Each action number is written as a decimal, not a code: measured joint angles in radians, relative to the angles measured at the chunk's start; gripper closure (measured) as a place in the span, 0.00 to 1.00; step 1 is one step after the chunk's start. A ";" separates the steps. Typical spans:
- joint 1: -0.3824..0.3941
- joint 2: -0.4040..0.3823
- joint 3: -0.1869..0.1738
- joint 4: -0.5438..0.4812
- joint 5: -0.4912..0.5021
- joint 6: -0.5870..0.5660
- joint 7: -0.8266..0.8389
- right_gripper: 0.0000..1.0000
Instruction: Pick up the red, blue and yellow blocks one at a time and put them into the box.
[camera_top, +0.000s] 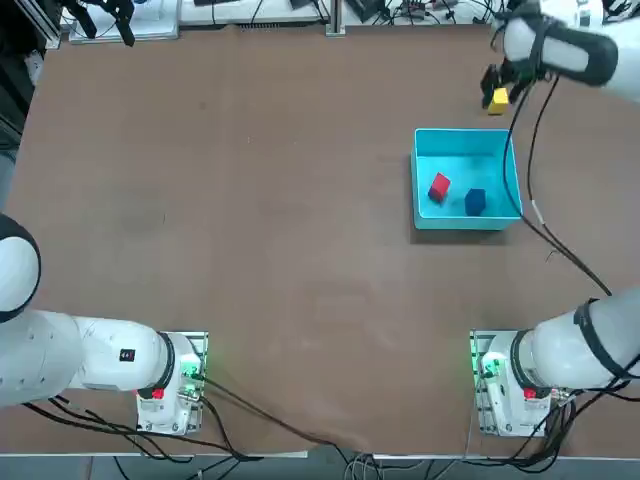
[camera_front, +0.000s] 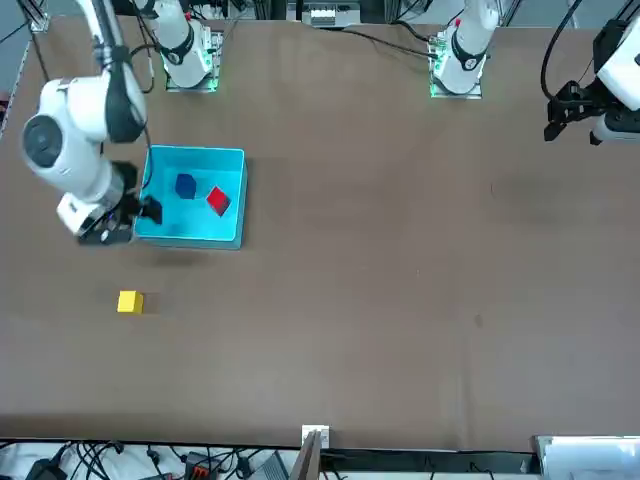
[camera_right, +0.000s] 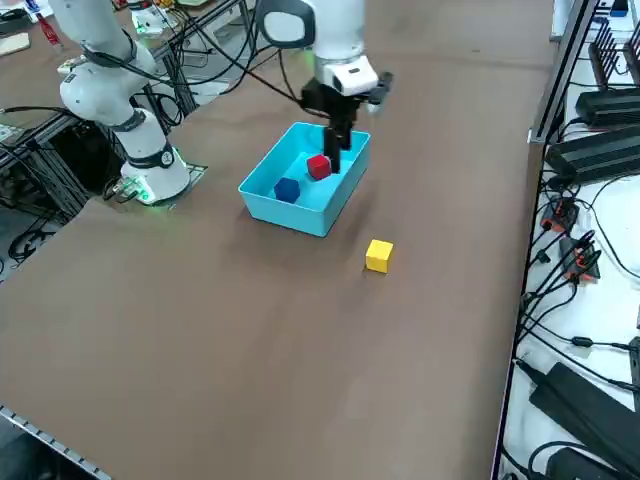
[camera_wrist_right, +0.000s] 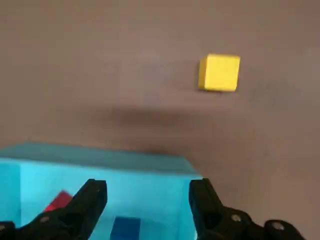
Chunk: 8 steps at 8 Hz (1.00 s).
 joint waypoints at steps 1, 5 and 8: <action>-0.026 0.076 -0.001 0.085 0.000 0.000 -0.007 0.00; -0.101 0.344 -0.002 0.324 0.000 0.005 -0.037 0.00; -0.113 0.447 -0.002 0.414 -0.001 0.036 -0.061 0.00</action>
